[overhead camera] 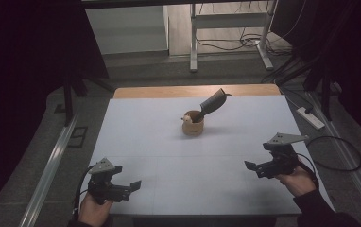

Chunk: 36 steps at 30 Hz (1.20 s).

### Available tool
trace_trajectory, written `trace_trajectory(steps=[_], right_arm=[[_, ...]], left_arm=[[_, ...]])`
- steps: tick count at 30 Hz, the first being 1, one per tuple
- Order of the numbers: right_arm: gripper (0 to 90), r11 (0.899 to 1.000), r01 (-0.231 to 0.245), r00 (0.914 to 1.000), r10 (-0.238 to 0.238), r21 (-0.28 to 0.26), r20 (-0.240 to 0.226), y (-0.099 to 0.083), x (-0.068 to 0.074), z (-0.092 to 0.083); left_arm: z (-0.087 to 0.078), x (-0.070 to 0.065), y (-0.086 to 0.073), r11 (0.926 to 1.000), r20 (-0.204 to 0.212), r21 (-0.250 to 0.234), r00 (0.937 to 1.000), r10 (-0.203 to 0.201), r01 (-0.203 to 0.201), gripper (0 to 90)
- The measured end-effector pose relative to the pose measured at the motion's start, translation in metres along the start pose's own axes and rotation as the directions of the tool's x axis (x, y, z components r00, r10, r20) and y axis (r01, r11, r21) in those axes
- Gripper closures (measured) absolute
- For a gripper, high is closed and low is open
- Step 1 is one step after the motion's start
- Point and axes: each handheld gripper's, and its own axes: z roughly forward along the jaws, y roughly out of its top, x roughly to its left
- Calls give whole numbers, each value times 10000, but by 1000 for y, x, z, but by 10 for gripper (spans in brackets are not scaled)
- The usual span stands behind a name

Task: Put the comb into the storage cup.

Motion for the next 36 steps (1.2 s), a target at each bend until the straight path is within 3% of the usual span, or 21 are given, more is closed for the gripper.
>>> trace_trajectory(steps=[20, 36], right_arm=[[0, 9983, -542, 9968, 527, 227, 608, -30, -7, -26], [0, 9950, -838, 9863, 751, 542, 1467, -49, -8, -43]], left_arm=[[0, 0, 0, 10000, -35, -24, 10000, -38, 38, 9], [-1, 1, 0, 10000, -28, -69, 10000, -71, 71, 9]])
